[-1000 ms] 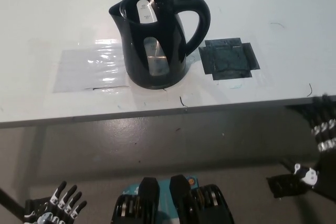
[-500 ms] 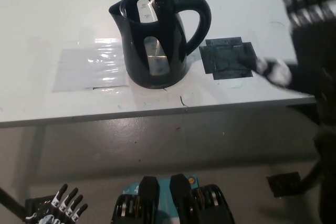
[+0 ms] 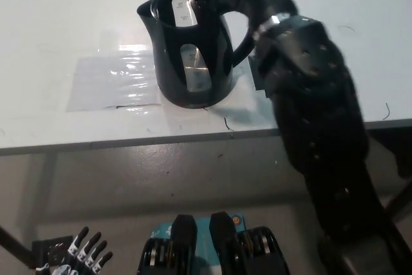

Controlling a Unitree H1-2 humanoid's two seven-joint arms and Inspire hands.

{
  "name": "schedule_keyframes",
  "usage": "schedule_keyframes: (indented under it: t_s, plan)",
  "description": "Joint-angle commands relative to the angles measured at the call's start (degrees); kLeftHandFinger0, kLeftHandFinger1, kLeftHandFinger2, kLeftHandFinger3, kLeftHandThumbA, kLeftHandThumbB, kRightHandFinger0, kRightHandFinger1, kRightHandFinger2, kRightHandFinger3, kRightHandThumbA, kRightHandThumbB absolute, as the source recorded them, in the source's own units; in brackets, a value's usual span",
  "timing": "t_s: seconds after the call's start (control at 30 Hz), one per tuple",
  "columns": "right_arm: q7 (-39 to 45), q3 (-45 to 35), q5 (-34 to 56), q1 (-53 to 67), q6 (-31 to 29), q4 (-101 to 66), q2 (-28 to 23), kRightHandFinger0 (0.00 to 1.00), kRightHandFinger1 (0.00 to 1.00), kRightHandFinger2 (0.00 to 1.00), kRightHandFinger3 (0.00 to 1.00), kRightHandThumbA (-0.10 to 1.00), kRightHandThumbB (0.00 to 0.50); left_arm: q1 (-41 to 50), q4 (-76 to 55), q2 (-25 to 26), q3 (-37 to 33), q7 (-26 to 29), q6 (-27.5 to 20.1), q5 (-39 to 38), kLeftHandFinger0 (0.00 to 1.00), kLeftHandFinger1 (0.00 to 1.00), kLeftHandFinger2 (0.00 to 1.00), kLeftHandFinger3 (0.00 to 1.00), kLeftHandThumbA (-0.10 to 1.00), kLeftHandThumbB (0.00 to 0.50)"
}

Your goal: The robot uses its right hand to push down on the lid of a kettle kept in the middle of the desk to close it

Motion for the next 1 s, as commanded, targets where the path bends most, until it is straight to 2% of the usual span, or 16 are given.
schedule_keyframes:
  t_s: [0.0,0.2,0.27,0.33,0.47,0.7,0.83,0.97]
  plan:
    - [-4.66,-0.66,-6.4,-5.92,-4.62,9.79,-0.26,1.0,1.0,1.0,1.0,1.0,0.25,0.95,-1.79,0.88,-0.27,-1.77,-2.17,-0.44,1.0,1.0,1.0,1.0,1.0,0.469]
    - [-4.67,-2.73,-6.13,-6.95,-8.52,19.79,-0.8,1.0,1.0,1.0,1.0,1.0,0.24,1.01,-1.98,1.14,-0.89,-1.64,-1.74,-0.09,1.0,1.0,1.0,1.0,1.0,0.476]
    - [-4.54,-3.39,-5.8,-7.19,-8.84,21.29,-0.7,1.0,1.0,1.0,1.0,1.0,0.254,1.03,-2.11,1.11,-0.91,-1.48,-1.46,-0.24,1.0,1.0,1.0,1.0,1.0,0.476]
    - [-4.45,-6.21,-3.53,-8.61,-9.03,26.13,-0.29,1.0,1.0,1.0,1.0,1.0,0.292,1.26,-1.86,1.17,-0.99,-2.03,-1.96,-0.54,1.0,1.0,1.0,1.0,1.0,0.475]
    - [-4.43,-9.37,-1.91,-10.33,-11.37,30.42,0.47,1.0,1.0,1.0,1.0,1.0,0.306,2.3,-1.77,1.0,-1.31,-2.36,-1.99,-0.69,1.0,1.0,1.0,1.0,1.0,0.473]
    - [-4.3,-10.0,-3.63,-15.14,-15.52,35.37,0.16,1.0,1.0,1.0,1.0,1.0,0.255,2.65,-1.88,0.41,-1.68,-1.59,-2.32,-0.04,1.0,1.0,1.0,1.0,1.0,0.474]
    - [-4.39,-11.3,-2.45,-18.15,-14.79,37.31,-0.05,1.0,1.0,1.0,1.0,1.0,0.315,2.87,-2.07,0.44,-1.83,-1.81,-2.27,-0.4,1.0,1.0,1.0,1.0,1.0,0.462]
    - [-4.65,-11.36,-2.79,-20.03,-13.89,36.32,0.57,1.0,1.0,1.0,1.0,1.0,0.326,2.85,-1.99,0.72,-2.21,-1.71,-2.37,0.36,1.0,1.0,1.0,1.0,1.0,0.463]
